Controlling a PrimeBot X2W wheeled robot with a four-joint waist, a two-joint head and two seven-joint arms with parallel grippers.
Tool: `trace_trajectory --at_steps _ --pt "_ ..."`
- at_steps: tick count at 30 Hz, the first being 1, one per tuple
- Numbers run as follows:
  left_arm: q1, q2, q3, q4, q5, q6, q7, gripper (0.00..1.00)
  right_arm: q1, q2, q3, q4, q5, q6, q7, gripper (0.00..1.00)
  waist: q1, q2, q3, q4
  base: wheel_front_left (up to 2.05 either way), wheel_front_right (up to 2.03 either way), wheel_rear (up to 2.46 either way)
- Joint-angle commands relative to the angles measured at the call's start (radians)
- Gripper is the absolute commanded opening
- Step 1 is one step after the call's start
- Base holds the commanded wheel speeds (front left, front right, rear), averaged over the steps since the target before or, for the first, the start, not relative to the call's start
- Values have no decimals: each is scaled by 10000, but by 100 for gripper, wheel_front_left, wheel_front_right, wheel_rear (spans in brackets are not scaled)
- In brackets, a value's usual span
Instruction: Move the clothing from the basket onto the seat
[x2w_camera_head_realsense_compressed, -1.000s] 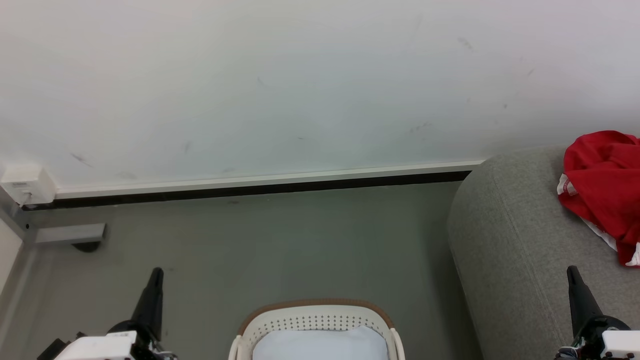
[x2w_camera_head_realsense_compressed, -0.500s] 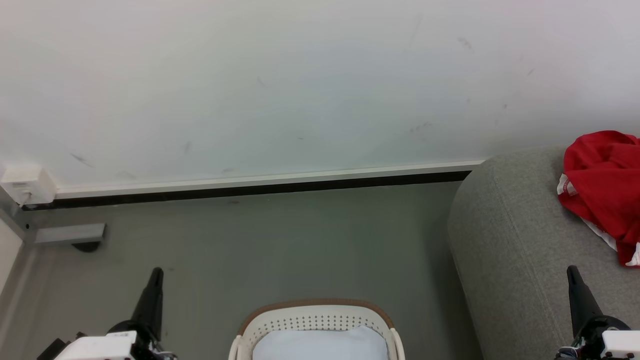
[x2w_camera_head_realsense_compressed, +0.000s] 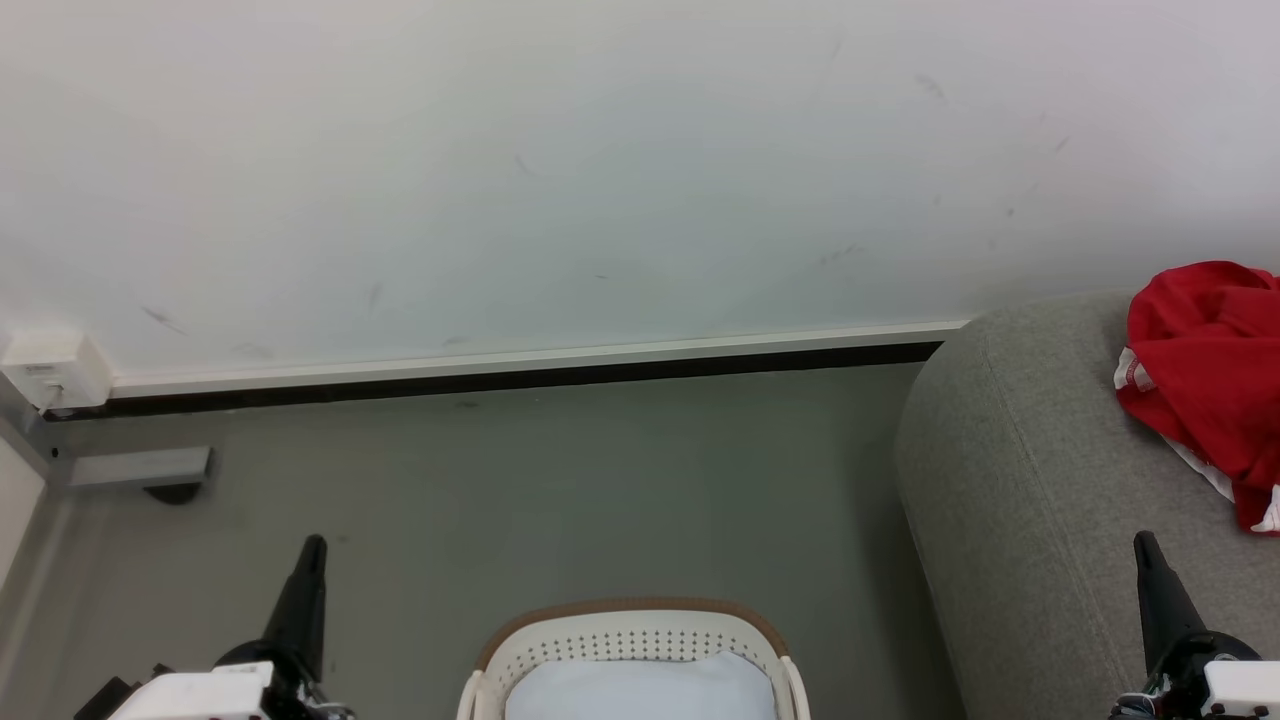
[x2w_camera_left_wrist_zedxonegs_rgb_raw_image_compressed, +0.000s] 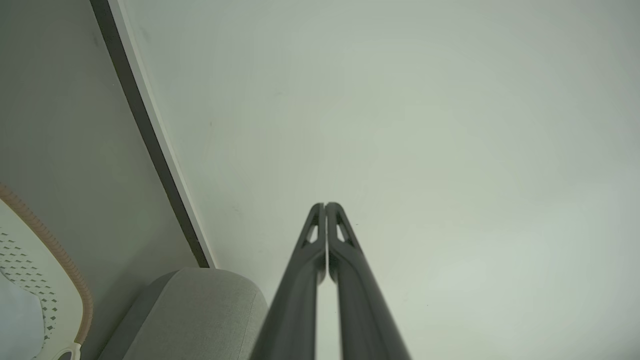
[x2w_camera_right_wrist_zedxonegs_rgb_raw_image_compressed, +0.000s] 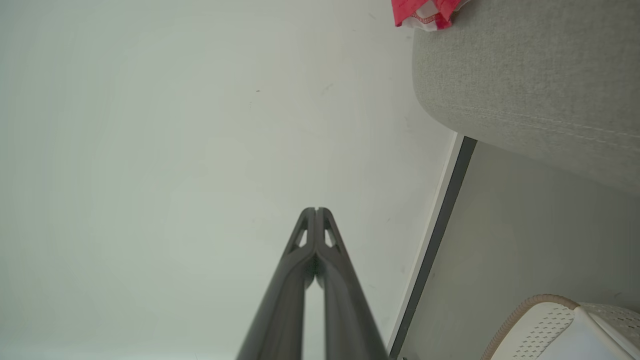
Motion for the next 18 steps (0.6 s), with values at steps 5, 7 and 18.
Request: trace_trajectory --at_steps 5,7,18 --pt "-92 70 21 -34 -138 -21 39 0 -114 -73 -38 -51 10 -24 34 0 0 0 0 0 0 0 0" --pt "-92 70 21 -34 -137 -21 39 0 -114 -73 -40 -51 10 -24 34 0 0 0 0 0 0 0 0" --pt "-92 70 20 -33 -137 -21 38 0 -115 -74 -39 -51 10 -24 34 0 0 0 0 0 0 0 0"
